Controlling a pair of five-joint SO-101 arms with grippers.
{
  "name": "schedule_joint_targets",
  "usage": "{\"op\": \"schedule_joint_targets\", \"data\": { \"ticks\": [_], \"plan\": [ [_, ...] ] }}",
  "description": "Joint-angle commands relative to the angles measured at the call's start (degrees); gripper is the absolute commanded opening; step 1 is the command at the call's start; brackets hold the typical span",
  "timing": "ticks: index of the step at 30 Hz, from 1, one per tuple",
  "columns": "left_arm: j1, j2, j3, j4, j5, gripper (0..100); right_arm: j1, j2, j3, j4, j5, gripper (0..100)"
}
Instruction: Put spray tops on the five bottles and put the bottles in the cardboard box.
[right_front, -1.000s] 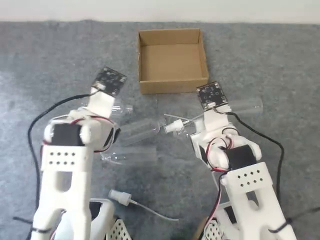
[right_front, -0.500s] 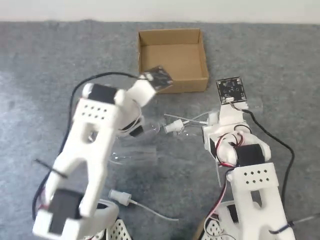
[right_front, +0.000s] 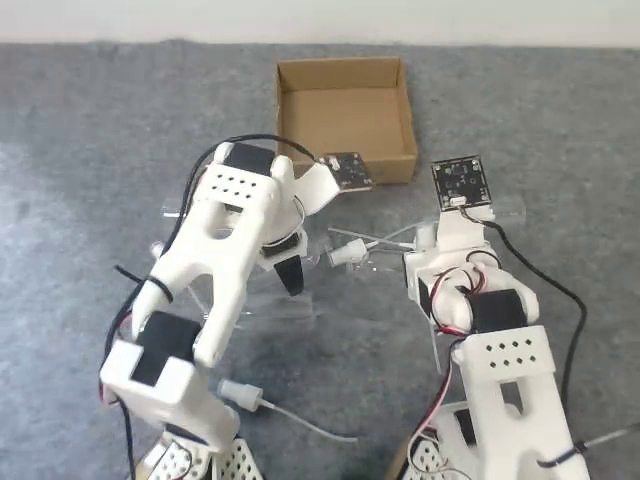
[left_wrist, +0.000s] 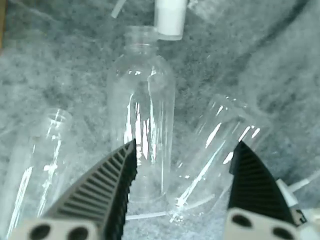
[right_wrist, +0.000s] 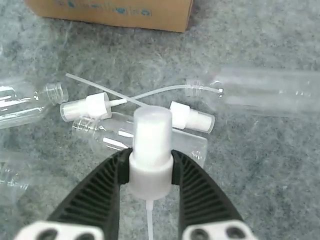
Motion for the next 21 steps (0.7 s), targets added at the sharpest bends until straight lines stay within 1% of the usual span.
{"op": "schedule_joint_targets", "data": {
  "ticks": [1, 3, 14, 21],
  "plan": [
    [-0.88, 0.35, -2.68, -2.55, -1.58, 29, 0.66, -1.89, -0.79, -1.27, -0.44, 0.7],
    [-1.32, 1.05, -2.68, -4.48, -1.58, 29, 0.66, -1.89, -0.79, -1.27, -0.44, 0.7],
    [-1.32, 10.64, -2.68, -9.76, -1.49, 29, 0.66, -1.89, -0.79, -1.27, -0.44, 0.7],
    [-1.32, 12.92, -2.68, -10.02, -1.23, 29, 0.66, -1.89, -0.79, -1.27, -0.44, 0.7]
  ]
}}
